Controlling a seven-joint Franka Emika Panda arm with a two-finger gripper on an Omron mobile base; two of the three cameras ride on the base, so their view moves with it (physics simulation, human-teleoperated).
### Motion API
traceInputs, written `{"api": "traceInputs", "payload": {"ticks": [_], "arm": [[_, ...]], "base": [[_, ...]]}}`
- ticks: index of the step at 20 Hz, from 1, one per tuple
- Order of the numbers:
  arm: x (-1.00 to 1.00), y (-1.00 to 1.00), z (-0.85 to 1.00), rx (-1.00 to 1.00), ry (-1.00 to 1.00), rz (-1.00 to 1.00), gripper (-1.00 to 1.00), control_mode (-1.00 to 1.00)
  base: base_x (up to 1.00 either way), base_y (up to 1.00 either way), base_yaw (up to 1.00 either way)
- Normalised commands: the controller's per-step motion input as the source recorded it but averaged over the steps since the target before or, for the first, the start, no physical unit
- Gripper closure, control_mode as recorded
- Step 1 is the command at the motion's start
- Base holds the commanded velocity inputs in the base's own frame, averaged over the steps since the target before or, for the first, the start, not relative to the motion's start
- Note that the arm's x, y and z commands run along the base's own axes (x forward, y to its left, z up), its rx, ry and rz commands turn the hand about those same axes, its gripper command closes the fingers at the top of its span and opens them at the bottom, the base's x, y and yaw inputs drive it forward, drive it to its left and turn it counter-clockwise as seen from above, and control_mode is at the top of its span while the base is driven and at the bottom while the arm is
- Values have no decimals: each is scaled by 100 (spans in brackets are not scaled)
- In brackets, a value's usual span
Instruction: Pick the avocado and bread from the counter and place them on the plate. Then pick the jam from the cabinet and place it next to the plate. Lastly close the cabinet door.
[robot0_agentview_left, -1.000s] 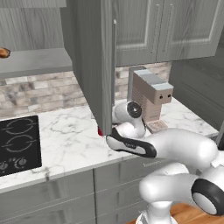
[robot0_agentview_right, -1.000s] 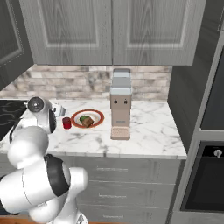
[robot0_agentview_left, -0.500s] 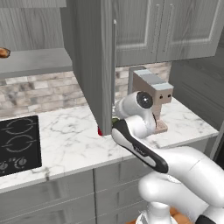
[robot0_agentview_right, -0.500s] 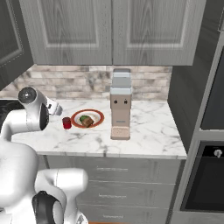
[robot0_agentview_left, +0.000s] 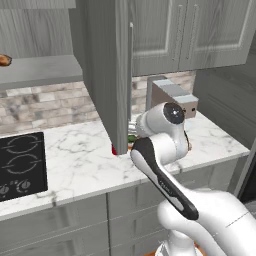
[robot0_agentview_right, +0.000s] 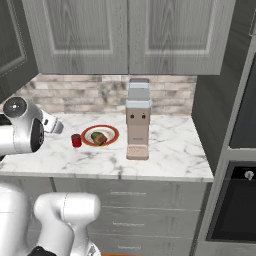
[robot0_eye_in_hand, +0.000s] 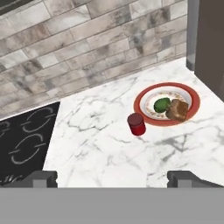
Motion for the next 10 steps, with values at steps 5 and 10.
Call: {"api": "traceInputs", "payload": {"ticks": [5, 10], "arm": [[-54, -21, 49, 6, 6, 0, -100, -100], [-43, -17, 46, 3, 8, 0, -100, -100]], "base": [[0, 0, 0], [0, 0, 0]]}}
